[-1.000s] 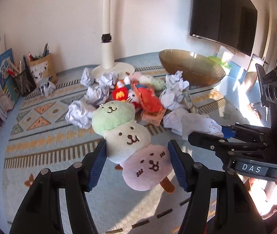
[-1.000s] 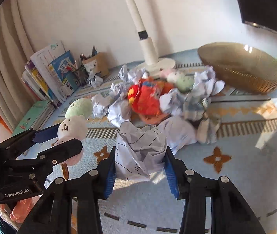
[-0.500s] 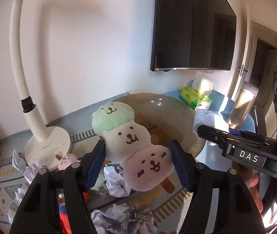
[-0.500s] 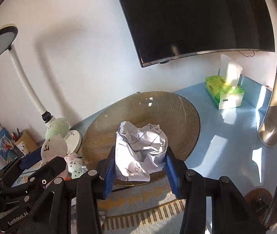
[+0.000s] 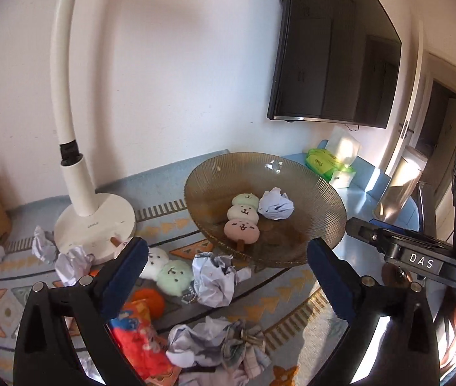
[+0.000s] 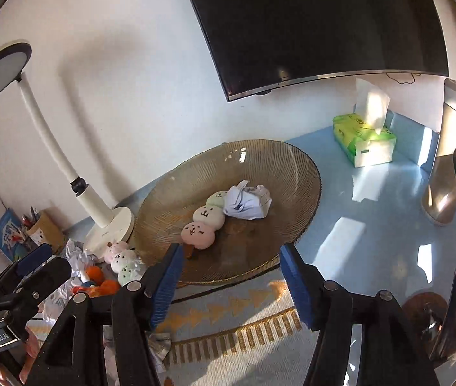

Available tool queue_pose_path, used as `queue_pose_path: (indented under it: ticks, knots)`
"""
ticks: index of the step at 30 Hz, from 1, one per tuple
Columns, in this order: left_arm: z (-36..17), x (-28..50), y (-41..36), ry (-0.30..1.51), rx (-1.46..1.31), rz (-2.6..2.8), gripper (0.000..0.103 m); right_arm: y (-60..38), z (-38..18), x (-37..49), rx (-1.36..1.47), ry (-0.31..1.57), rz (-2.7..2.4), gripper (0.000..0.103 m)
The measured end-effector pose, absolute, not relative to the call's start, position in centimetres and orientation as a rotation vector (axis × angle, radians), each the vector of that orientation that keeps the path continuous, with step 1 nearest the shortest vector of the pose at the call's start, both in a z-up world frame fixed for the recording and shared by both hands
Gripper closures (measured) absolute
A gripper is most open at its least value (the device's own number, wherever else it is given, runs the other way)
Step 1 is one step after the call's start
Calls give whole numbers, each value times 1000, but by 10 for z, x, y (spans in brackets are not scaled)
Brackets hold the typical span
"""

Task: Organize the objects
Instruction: 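Open both tools over the bowl, releasing plush and paper ball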

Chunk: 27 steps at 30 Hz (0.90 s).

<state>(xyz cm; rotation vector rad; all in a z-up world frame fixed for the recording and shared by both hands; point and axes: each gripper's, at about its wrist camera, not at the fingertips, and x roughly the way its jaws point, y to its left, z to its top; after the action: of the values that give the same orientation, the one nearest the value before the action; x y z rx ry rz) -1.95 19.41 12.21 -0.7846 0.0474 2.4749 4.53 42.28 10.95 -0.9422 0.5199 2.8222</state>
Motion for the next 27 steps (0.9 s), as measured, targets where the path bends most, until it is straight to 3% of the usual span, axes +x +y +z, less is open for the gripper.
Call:
queue_pose_path:
  ticks: [5, 7, 13, 19, 27]
  knots:
    - [138, 42, 110, -77, -697, 2590, 1, 366, 116, 81, -970, 507, 2952, 41]
    - [137, 65, 76, -135, -672, 2657, 1, 341, 107, 92, -968, 487, 2997, 35]
    - [86, 86, -8, -281, -801, 2798, 1, 278, 55, 91, -1059, 338, 3100, 35]
    - [33, 77, -30, -211, -930, 2904, 1, 253, 27, 79, -1156, 216, 3098, 35]
    - [24, 73, -33, -238, -970, 2857, 1, 249, 23, 73, -1188, 167, 3078, 30]
